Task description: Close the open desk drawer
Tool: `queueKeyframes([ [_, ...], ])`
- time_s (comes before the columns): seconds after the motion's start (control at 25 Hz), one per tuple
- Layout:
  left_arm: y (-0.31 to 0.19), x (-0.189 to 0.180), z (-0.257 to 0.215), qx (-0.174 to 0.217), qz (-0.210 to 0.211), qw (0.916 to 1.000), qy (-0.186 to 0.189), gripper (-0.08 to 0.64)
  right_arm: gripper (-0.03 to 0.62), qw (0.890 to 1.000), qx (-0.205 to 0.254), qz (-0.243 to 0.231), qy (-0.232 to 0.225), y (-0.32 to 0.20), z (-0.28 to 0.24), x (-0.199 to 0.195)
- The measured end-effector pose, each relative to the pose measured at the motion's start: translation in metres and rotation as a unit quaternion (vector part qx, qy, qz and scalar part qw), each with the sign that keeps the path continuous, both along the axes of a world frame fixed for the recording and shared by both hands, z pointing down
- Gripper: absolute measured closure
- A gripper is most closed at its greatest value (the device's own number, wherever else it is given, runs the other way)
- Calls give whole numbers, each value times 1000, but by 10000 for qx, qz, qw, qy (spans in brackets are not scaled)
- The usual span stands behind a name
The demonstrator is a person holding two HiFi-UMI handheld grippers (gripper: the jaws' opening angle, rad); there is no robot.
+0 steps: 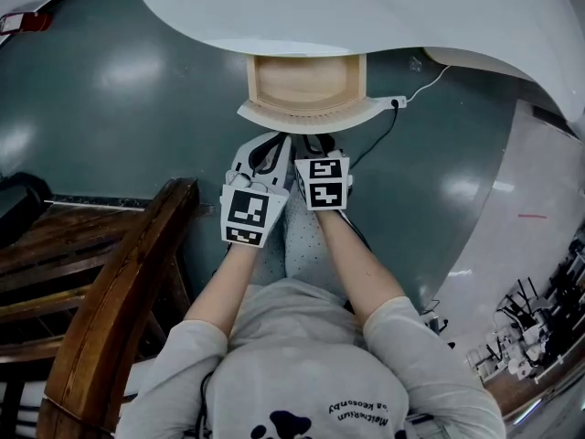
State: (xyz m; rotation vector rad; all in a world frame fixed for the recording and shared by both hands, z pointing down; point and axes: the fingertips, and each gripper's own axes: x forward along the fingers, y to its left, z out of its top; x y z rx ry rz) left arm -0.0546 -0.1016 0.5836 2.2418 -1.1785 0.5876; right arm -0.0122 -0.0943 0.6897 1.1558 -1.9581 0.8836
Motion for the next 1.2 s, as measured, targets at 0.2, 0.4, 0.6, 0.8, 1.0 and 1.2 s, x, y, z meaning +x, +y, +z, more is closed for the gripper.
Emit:
queueKeyframes([
  [0.2,-19,-1,-1,43,-42,10000,7,550,482,10000,73,-23,-12,-19,-2,-1],
  [0.4,-32,-4,-1,73,-96,9999,17,550,482,9999,116,-31,2,-32,-2,-4],
  [0.6,-48,-6,-3,115,-168,9998,53,551,482,9999,156,23,31,-48,-3,-5],
  [0.8,-61,-8,-5,179,-184,9996,91,551,483,9997,226,42,40,-61,-4,-7],
  [1.0,-70,-8,-5,223,-183,9995,111,551,483,9996,282,71,7,-71,-7,-7],
  [1.2,-76,-8,-5,234,-189,9995,128,551,483,9995,311,71,14,-76,-6,-7],
])
